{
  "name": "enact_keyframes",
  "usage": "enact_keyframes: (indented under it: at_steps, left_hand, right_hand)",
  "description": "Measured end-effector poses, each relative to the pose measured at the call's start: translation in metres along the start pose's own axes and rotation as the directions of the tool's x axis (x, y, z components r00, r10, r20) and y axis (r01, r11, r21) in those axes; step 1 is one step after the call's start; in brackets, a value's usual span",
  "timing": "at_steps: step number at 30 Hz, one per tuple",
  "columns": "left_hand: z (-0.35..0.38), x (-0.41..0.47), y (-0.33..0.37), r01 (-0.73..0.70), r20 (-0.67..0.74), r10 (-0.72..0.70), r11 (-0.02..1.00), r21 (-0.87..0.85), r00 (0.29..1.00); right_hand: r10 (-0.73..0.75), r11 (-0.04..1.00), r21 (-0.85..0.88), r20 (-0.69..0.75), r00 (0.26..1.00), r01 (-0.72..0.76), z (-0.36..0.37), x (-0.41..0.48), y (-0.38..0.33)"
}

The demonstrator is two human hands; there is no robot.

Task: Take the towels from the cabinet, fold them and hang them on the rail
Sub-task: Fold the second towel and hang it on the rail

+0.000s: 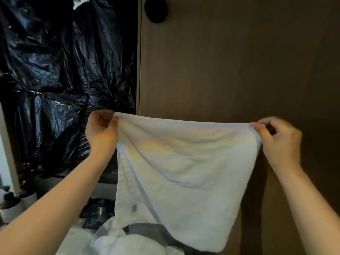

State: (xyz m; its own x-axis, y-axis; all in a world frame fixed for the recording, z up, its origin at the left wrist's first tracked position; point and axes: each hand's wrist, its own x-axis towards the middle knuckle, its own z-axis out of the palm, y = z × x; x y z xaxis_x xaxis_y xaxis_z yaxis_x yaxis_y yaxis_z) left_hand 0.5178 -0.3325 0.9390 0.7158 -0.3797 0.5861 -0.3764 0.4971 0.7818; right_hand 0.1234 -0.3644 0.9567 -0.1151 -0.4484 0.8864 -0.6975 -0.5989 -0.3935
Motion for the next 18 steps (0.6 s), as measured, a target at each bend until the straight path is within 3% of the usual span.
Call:
enact_keyframes:
  at_steps: [5,11,15,18]
  left_hand:
    - [-0.001,-0.007,-0.004,-0.012,0.030,0.011,1.000,0.005,0.999]
    - [-0.007,-0.024,-0.022,0.050,0.083,-0.052,0.998,0.036,0.995]
    - [-0.014,-0.047,-0.040,0.130,0.147,-0.155,0.977,0.166,0.977]
    - [-0.014,-0.072,-0.047,0.139,0.190,-0.199,0.947,0.290,0.961]
  right_hand:
    - [0.121,0.991,0.059,0.030,0.992,-0.122,0.006,-0.013,0.013]
    - [0.146,0.988,-0.084,0.214,0.966,-0.131,0.019,-0.038,0.038]
    - [0.314,0.933,-0.291,0.370,0.875,-0.212,0.037,-0.067,0.054]
    - [0.377,0.915,-0.310,0.438,0.816,-0.256,0.047,-0.093,0.049]
